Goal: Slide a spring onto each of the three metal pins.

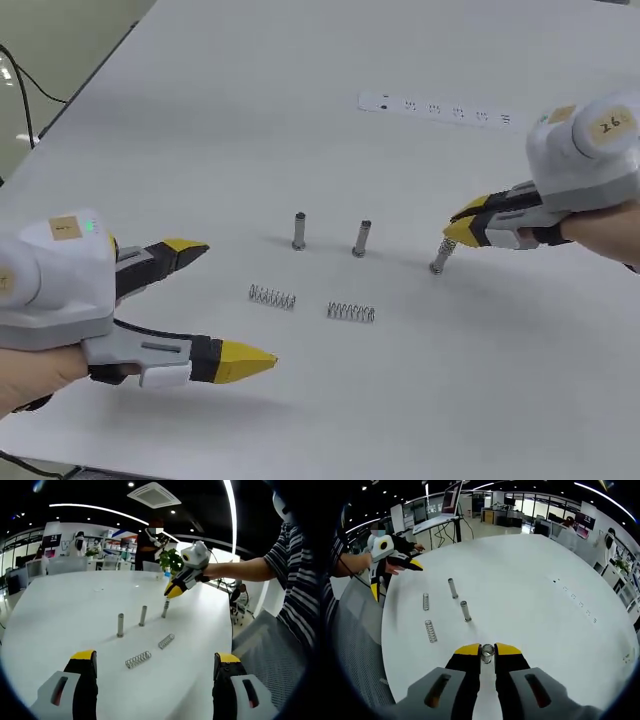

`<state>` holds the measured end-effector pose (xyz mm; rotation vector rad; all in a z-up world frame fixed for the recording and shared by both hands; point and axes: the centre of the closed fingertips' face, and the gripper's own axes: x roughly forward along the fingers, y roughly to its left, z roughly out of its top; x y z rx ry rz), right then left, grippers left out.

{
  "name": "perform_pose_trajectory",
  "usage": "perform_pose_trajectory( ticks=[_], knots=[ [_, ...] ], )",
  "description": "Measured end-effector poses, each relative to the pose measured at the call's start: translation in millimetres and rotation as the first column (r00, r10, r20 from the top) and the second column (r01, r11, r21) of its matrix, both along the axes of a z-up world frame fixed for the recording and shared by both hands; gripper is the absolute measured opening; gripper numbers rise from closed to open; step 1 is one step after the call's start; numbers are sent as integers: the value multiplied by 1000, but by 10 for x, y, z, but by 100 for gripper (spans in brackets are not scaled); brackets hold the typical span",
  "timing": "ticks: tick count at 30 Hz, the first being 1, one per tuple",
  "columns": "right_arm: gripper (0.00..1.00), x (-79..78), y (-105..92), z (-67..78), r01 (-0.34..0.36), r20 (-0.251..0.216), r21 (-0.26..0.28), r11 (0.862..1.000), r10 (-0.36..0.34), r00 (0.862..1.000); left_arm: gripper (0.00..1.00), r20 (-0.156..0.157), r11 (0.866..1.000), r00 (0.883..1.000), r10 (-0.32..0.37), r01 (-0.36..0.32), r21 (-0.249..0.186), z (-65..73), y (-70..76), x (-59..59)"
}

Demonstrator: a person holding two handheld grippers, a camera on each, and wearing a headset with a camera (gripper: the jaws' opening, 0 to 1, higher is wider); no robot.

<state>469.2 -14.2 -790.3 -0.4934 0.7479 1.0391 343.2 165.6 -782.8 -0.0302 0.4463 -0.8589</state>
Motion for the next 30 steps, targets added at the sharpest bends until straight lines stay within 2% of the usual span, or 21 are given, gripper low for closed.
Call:
perform_pose_trajectory(
  ticks=[6, 16, 26, 30],
  knots=[
    [8, -7, 16, -65, 17, -18, 14, 1000, -17, 1000, 93, -2, 1000, 1000, -1, 1, -1, -5, -7, -2],
    [8, -13, 20, -204, 17, -6, -13, 1000, -17, 1000, 93, 2, 1000, 1000, 2, -2, -4, 9, -5, 0],
    [8, -21, -2, -283, 24, -12, -22, 999, -24, 1000, 93, -3, 1000, 1000, 5, -5, -4, -12, 15, -9],
    [8, -14, 6, -271, 26, -7, -10, 1000, -26, 1000, 93, -5, 1000, 1000, 5, -5, -5, -17, 14, -11]
  ],
)
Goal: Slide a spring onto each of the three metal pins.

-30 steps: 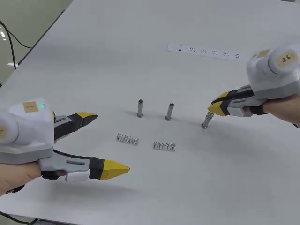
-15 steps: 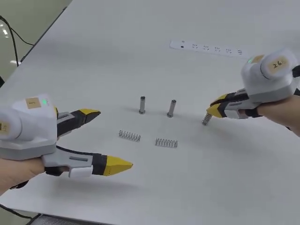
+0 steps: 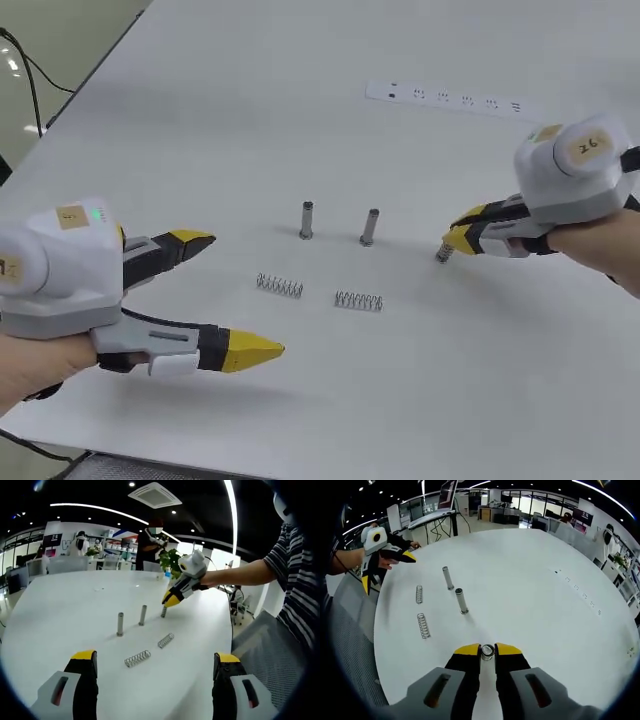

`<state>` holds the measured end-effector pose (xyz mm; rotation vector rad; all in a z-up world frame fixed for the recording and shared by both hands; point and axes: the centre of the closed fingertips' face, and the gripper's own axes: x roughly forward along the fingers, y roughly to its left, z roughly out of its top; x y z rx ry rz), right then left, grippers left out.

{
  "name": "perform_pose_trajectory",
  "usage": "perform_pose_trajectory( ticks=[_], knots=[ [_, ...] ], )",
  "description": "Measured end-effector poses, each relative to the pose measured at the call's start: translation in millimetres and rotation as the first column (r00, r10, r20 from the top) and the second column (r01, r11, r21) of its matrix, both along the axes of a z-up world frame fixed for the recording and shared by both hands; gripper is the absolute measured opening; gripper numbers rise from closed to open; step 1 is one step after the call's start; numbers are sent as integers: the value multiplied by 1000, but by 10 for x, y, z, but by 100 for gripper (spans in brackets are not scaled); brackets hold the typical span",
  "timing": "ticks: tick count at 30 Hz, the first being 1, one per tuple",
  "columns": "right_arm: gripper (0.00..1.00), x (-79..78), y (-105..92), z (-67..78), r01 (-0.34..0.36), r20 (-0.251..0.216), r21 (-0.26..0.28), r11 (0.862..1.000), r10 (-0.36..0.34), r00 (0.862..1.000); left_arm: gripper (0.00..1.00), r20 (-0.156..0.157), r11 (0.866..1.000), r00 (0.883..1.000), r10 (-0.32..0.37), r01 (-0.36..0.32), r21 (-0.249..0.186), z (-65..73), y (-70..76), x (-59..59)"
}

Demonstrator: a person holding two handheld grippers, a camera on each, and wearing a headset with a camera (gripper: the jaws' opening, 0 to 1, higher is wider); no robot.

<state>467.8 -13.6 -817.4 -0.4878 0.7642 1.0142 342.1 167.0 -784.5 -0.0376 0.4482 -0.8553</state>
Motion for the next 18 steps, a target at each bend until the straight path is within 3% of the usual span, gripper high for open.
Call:
perform_pose_trajectory(
  ticks=[10, 18],
  knots=[
    [12, -5, -3, -9, 2, 6, 6, 1000, -2, 1000, 93, -1, 1000, 1000, -1, 1, -2, -1, -20, -1],
    [20, 6, 4, 39, 34, 12, 45, 998, -34, 999, 93, 0, 1000, 1000, -2, 2, 1, 12, -18, -1]
  ],
)
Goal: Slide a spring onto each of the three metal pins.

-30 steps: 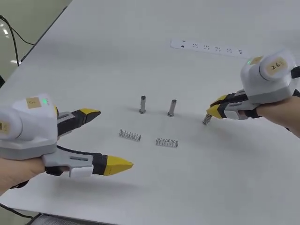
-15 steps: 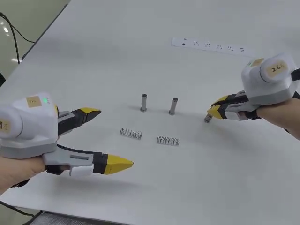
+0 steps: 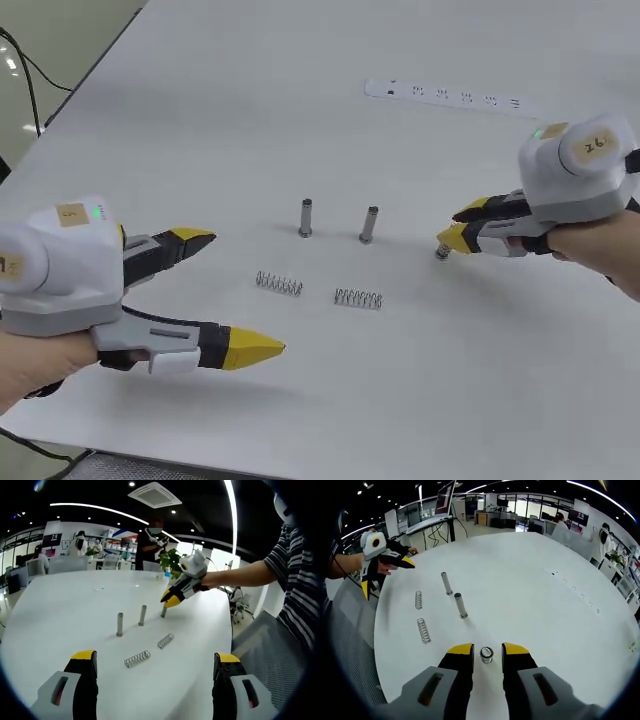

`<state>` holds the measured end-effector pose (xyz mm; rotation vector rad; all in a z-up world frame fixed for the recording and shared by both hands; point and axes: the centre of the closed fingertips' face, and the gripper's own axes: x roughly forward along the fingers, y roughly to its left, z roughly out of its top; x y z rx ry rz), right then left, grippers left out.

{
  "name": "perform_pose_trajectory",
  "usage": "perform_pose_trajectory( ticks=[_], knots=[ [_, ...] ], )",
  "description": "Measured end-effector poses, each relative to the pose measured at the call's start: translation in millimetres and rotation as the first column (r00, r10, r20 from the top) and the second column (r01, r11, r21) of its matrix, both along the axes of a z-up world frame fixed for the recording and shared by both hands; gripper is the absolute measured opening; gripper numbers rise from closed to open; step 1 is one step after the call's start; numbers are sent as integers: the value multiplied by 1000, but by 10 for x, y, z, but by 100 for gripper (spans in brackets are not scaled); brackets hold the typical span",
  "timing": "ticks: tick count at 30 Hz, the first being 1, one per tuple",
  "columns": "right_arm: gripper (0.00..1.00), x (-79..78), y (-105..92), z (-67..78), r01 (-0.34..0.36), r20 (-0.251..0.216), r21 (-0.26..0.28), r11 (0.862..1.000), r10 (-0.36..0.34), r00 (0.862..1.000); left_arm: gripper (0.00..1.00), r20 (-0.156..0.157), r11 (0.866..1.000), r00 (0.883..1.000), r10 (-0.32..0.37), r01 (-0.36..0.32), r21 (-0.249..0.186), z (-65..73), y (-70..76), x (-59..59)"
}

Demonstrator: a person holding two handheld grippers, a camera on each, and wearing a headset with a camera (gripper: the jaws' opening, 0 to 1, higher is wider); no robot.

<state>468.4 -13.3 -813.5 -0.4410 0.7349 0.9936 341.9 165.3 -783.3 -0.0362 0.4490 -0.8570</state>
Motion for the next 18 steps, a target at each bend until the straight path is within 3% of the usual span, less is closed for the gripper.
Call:
perform_pose_trajectory(
  ticks=[18],
  knots=[
    [30, -66, 5, 185, 50, -3, 110, 993, -50, 999, 94, 9, 1000, 1000, 0, 0, -6, 70, -18, 56]
  ],
)
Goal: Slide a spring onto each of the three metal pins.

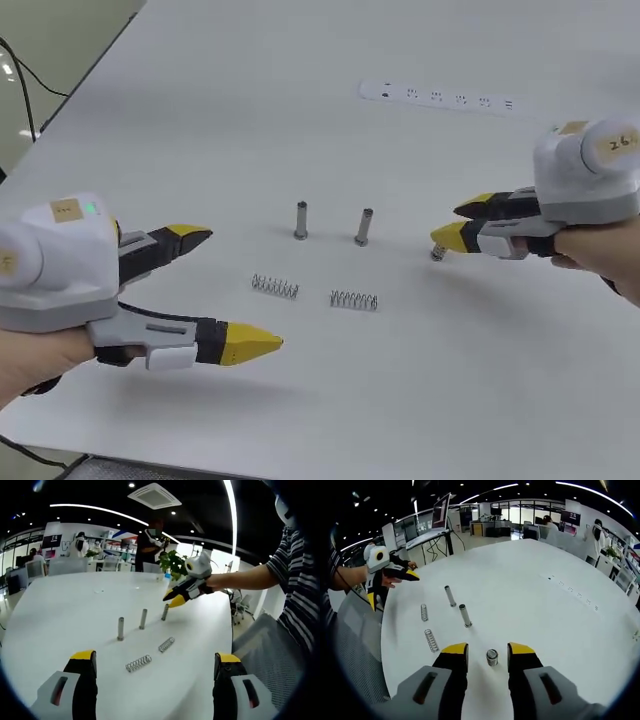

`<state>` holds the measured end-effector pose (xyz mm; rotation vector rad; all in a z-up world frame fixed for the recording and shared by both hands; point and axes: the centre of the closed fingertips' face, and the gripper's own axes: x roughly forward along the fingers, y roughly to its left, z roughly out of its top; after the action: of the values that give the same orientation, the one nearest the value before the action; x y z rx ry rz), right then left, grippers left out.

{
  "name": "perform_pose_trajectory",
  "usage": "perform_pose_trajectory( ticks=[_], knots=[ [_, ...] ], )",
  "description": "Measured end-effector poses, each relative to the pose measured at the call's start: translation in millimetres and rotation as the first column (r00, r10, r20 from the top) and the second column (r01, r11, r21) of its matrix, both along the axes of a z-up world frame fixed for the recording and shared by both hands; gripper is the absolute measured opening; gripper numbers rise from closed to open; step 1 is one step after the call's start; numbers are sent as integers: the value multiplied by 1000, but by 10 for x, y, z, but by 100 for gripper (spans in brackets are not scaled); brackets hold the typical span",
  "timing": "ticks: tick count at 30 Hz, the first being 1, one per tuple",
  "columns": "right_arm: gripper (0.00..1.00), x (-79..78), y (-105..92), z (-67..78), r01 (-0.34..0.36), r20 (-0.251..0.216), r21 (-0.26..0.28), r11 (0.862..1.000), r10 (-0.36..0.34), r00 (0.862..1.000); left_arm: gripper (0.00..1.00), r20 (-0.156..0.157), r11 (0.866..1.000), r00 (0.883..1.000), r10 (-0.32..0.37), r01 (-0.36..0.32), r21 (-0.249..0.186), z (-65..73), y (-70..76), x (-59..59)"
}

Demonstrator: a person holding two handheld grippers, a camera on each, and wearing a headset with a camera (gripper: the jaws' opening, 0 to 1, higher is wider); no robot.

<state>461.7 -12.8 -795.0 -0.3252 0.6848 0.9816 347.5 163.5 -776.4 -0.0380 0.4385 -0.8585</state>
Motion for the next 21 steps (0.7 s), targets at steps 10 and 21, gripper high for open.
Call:
perform_pose_trajectory(
  ticks=[10, 21],
  knots=[
    [31, -102, -77, 48, 34, -12, 48, 998, -34, 999, 96, 9, 1000, 1000, 0, 0, 0, 31, 4, 47],
    [30, -192, -111, 114, 44, -11, 78, 996, -44, 999, 95, 2, 1000, 1000, -4, 4, 9, 5, 15, 33]
  ],
)
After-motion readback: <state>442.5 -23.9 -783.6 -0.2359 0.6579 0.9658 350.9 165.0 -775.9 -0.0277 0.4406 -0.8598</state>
